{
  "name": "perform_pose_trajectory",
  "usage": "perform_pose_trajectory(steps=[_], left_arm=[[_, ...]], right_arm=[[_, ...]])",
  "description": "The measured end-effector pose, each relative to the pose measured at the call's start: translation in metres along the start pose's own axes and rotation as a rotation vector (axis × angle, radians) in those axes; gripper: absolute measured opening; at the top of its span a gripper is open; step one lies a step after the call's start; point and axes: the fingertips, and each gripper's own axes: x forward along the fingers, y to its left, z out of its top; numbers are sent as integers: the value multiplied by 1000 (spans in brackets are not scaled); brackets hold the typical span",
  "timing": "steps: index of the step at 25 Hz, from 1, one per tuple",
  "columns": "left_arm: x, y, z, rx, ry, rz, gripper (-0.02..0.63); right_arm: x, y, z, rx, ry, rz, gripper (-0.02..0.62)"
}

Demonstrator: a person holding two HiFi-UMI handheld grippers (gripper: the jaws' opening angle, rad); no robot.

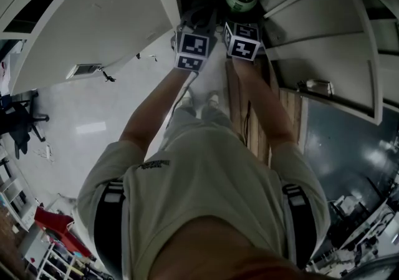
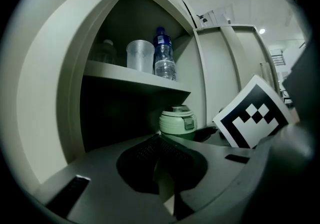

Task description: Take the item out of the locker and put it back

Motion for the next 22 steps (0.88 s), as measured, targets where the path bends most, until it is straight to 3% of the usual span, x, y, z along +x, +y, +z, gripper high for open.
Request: perform_pose_trajectory(steps=[3, 13, 22], left_arm=[[-1, -1, -2, -6, 4, 0, 12], [-8, 1, -6, 0, 14, 12, 12], [-20, -1, 0, 13, -2, 20, 12]], right_arm=[[-2, -6, 1, -4, 5, -27, 376], [-6, -6, 2, 2, -24, 7, 367], [-36, 2, 15, 17, -124, 37, 365]])
